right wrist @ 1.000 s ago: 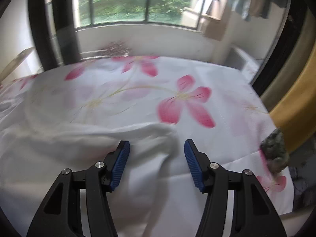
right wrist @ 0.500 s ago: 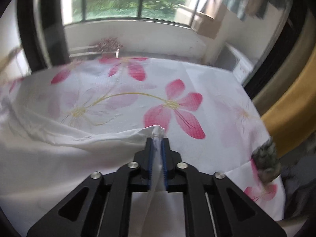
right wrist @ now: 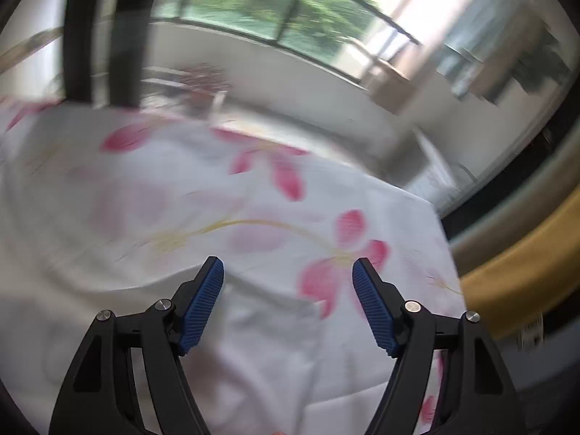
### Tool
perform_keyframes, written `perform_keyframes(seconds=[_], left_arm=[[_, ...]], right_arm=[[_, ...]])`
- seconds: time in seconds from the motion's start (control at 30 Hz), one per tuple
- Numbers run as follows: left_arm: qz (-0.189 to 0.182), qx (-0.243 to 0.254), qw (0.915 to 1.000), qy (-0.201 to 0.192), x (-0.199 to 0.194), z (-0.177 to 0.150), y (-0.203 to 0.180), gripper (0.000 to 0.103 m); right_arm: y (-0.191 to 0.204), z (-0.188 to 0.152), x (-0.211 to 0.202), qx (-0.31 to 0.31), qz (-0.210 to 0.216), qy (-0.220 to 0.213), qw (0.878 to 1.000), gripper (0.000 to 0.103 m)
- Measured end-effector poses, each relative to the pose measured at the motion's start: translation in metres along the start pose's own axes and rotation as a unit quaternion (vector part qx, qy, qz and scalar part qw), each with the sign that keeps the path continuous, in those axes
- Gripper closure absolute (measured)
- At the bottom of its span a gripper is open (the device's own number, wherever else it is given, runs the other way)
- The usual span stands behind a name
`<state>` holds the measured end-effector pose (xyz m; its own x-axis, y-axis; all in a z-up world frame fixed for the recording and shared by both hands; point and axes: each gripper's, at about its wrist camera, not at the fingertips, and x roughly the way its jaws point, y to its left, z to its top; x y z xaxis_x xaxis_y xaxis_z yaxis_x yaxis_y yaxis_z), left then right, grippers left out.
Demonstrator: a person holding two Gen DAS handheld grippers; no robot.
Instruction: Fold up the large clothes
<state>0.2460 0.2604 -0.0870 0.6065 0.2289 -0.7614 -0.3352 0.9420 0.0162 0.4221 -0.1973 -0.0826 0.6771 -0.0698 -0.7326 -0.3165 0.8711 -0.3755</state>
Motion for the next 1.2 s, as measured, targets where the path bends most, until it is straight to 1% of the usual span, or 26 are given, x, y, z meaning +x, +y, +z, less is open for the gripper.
perform_keyframes(seconds=[0.03,0.1,0.17,0.2,0.23,0.27,0.3,0.43,0.57,0.63,0.7,0.83,0.93,1.0,1.07,1.13,1.2], left_arm=[[0.001,-0.002,1.0000,0.000,0.000,-0.001,0.001,0.088],[0.000,-0.006,1.0000,-0.001,-0.001,-0.002,0.003,0.088],[-0.003,-0.008,1.0000,-0.004,-0.002,-0.003,0.005,0.088],[-0.004,-0.009,0.9999,-0.005,-0.003,-0.004,0.005,0.088],[-0.005,-0.009,0.9999,-0.007,-0.004,-0.004,0.004,0.088],[-0.007,-0.009,0.9999,-0.008,-0.004,-0.004,0.003,0.088],[-0.010,-0.008,0.9999,-0.008,-0.004,-0.004,0.002,0.088],[-0.019,0.001,0.9998,-0.008,-0.006,-0.006,-0.006,0.088],[-0.026,0.007,0.9996,-0.010,-0.010,-0.007,-0.011,0.087],[-0.027,0.008,0.9996,-0.009,-0.011,-0.008,-0.013,0.087],[-0.027,0.010,0.9996,-0.006,-0.008,-0.009,-0.014,0.087],[-0.026,0.010,0.9996,0.002,-0.002,-0.012,-0.014,0.087],[-0.025,0.012,0.9996,0.006,0.000,-0.013,-0.015,0.087],[-0.024,0.012,0.9996,0.007,0.000,-0.014,-0.015,0.087],[-0.025,0.012,0.9996,0.005,-0.002,-0.014,-0.015,0.087],[-0.025,0.010,0.9996,0.004,-0.006,-0.016,-0.016,0.087],[-0.027,0.008,0.9996,0.002,-0.011,-0.017,-0.015,0.087]], right_arm=[[-0.009,0.002,0.001,0.020,-0.006,0.002,1.000,0.029],[-0.019,0.002,-0.003,0.040,-0.002,-0.004,0.999,0.029],[-0.014,0.002,-0.019,0.028,0.022,-0.026,0.999,0.029],[-0.006,0.002,-0.028,0.012,0.045,-0.041,0.998,0.029],[0.007,0.000,-0.041,-0.018,0.078,-0.056,0.995,0.029],[0.016,0.001,-0.046,-0.035,0.094,-0.061,0.993,0.029],[0.033,-0.001,-0.054,-0.069,0.117,-0.065,0.989,0.029],[0.073,0.000,-0.056,-0.130,0.152,-0.054,0.978,0.029],[0.098,0.002,-0.051,-0.167,0.178,-0.032,0.969,0.029],[0.105,0.002,-0.045,-0.184,0.176,-0.031,0.966,0.030],[0.099,0.008,-0.039,-0.180,0.177,-0.033,0.967,0.029],[0.087,0.026,-0.021,-0.144,0.123,-0.033,0.981,0.029],[0.072,0.037,-0.007,-0.102,0.095,-0.031,0.990,0.029],[0.063,0.041,-0.006,-0.076,0.088,-0.036,0.993,0.029],[0.054,0.044,-0.010,-0.055,0.079,-0.051,0.994,0.029],[0.045,0.044,-0.018,-0.038,0.071,-0.061,0.995,0.029],[0.043,0.044,-0.023,-0.033,0.072,-0.061,0.995,0.029]])
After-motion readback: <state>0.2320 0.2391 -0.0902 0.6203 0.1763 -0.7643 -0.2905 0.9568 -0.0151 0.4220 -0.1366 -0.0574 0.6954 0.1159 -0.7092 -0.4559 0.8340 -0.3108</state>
